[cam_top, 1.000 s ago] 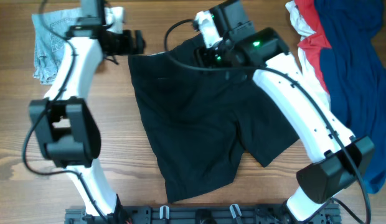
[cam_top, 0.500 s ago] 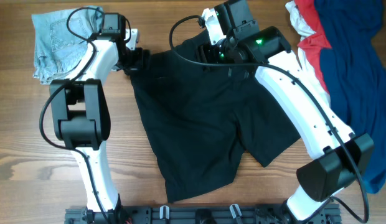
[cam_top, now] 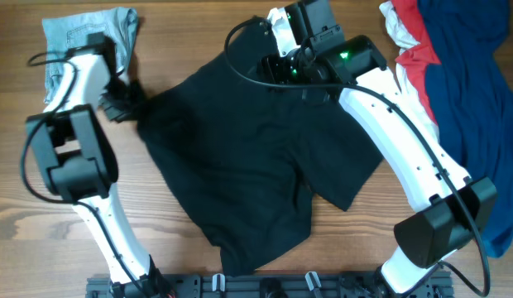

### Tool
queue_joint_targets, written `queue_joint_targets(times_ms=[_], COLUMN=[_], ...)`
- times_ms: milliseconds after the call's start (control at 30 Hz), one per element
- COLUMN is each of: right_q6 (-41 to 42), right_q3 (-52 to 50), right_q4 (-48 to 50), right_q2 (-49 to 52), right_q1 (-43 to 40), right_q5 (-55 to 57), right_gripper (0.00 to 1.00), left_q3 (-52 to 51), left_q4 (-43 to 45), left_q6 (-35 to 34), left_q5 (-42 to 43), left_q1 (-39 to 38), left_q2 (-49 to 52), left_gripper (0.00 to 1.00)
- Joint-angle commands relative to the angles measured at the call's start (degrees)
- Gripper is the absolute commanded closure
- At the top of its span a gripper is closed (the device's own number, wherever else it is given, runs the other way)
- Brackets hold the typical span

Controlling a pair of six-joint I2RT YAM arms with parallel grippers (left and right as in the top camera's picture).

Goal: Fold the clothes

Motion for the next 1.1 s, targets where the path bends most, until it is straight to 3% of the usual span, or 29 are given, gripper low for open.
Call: queue_joint_targets(times_ms=[0, 100, 167, 233, 467, 667, 867, 1067], right_q6=[2.01, 8.83, 10.36, 11.61, 16.24, 20.24, 21.81, 22.45], right_q3=[-0.48, -0.48, -0.48, -0.48, -2.54, -11.52, -18.45, -18.47], right_q4=[0.87, -0.31, -3.85, -7.67, -18.1, -3.15, 7.91, 17.9], right_q2=[2.16, 4.28, 6.27, 8.5, 18.08, 19.3, 19.41, 30.18], right_q1=[-0.2, -3.06, -6.12, -8.52, -9.33, -9.35, -9.42, -9.44], right_q5=[1.7, 5.92, 5.81, 5.53, 6.01, 9.2, 11.52, 12.83], right_gripper=[0.32, 0.21, 0.19, 0.19, 0.06, 0.06, 0.06, 0.06], left_q3=[-1.36, -1.33, -1.33, -1.33, -1.33, -1.36, -1.36, -1.36], left_q4=[-4.72, -8.79, -9.44, -9.51, -7.21, -3.61, -3.78, -3.78], left_q6=[-0.17, 1.44, 1.42, 1.46, 1.44, 1.6, 1.18, 1.2], left_q5=[-3.85, -7.76, -7.89, -7.91, -7.26, -7.48, -7.45, -7.45], left_q1=[4.87, 5.16, 5.09, 4.55, -0.72, -6.75, -7.08, -7.08], left_q2=[2.36, 0.63, -3.06, -8.7, -28.13, -28.92, -28.92, -28.92], left_gripper=[0.71, 0.37, 0.25, 0.01, 0.0, 0.0, 0.0, 0.0])
